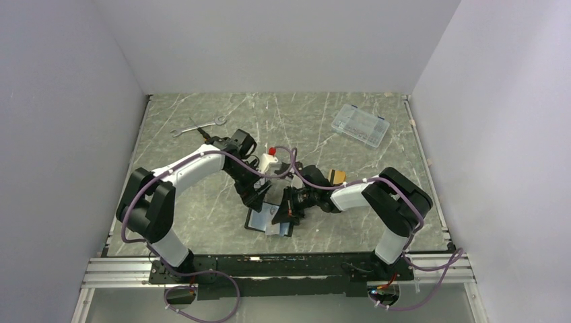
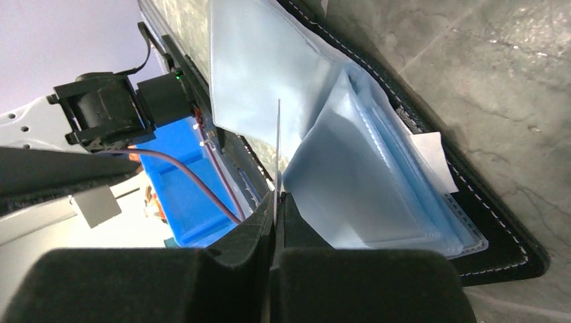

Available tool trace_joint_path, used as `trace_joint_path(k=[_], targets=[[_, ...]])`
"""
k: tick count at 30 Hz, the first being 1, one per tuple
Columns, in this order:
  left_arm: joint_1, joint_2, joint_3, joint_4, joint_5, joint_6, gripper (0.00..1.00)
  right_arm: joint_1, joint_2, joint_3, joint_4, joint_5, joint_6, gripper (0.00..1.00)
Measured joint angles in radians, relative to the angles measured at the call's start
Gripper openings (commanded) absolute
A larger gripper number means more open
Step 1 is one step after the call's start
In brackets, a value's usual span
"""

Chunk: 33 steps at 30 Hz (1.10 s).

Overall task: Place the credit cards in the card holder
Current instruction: Open the card holder at the center of the board.

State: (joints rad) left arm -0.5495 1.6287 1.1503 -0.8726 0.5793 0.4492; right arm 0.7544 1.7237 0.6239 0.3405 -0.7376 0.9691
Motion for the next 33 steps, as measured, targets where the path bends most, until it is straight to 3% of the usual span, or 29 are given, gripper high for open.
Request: trace_joint_path(k=[9, 14, 19, 25, 33], targets=[[0.123, 0.026, 0.009, -0.042, 0.010, -0.017, 0.99, -0.009, 0.000, -0.037, 0.018, 0.004, -0.005, 0.00], [0.135, 0.001, 0.114, -0.079, -0.038, -0.014, 0.99, -0.027, 0.000, -0.098, 0.063, -0.006, 0.000, 0.00], [0.154, -0.168, 0.212, -0.023, -0.138, -0.028, 0.99, -0.032, 0.000, -0.121, 0.107, -0.010, 0.000, 0.00], [0.153, -0.392, 0.116, 0.137, -0.349, -0.124, 0.97, -0.034, 0.000, -0.133, 0.130, -0.013, 0.000, 0.00], [0.084, -0.183, 0.073, 0.074, -0.400, -0.169, 0.99, -0.053, -0.004, -0.201, 0.232, -0.016, 0.031, 0.00]])
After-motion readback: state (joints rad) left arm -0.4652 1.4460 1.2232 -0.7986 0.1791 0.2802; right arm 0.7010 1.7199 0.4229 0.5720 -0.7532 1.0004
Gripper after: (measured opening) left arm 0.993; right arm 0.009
